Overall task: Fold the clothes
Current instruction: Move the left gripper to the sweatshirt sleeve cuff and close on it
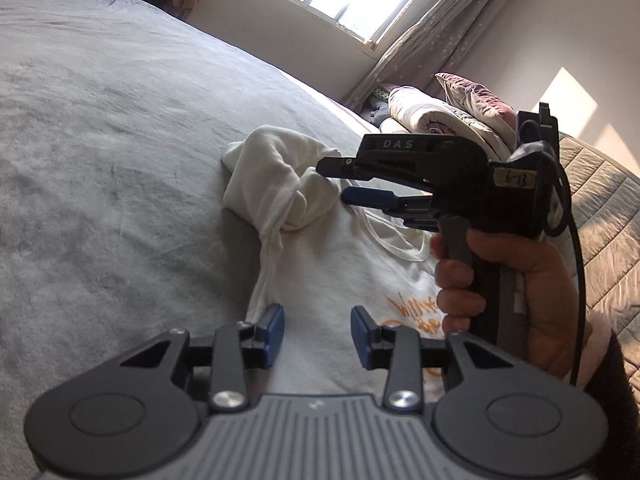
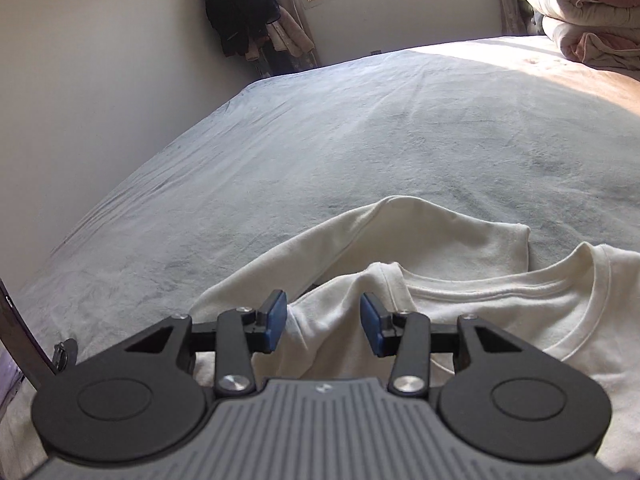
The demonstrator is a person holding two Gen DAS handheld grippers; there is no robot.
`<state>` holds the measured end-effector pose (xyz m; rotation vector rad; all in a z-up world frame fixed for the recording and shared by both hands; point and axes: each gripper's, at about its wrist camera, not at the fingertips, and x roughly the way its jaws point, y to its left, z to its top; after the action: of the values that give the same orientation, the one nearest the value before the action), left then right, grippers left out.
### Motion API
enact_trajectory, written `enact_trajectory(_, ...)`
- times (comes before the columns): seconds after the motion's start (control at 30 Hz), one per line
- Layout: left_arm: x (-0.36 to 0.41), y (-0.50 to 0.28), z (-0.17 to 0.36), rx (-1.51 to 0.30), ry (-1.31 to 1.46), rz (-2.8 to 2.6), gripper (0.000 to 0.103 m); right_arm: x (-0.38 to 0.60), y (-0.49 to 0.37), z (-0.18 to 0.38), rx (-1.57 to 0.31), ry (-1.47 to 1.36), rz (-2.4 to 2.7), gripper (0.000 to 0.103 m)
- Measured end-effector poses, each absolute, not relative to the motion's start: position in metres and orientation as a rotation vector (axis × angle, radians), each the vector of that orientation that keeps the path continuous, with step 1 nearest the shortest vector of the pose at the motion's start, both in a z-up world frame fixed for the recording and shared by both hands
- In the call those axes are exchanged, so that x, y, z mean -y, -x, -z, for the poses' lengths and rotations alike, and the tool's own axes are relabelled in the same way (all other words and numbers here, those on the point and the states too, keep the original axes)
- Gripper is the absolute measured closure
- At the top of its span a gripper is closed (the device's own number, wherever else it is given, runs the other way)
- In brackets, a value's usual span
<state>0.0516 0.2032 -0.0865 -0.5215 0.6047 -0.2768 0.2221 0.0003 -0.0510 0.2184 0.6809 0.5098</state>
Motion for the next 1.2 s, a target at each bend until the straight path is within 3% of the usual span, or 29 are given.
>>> enact_trajectory(0.2, -0.205, -0.050, 0.083, -0.601, 0.541, 0.264, 0.065, 0.011, -0.224, 0.065, -0.662, -0.197, -0.552, 0.057)
enact_trajectory(0.43, -0.199, -0.070, 0.043, -0.579, 0.421, 0.194, 0.065, 0.031, -0.232, 0.068, -0.716, -0.314, -0.625, 0.057)
enact_trajectory(0.67, -0.198, -0.145, 0.001, -0.646, 0.243, 0.099, 0.054, 0.028, -0.232, 0.067, -0.737, -0.304, -0.633, 0.056)
enact_trajectory(0.8, -0.190, -0.193, 0.001, -0.715, 0.197, 0.101, 0.047, 0.026, -0.232, 0.066, -0.748, -0.295, -0.638, 0.052)
enact_trajectory(1.2, -0.153, -0.296, 0.022, -0.847, 0.123, 0.181, 0.047, 0.028, -0.232, 0.067, -0.746, -0.299, -0.647, 0.047)
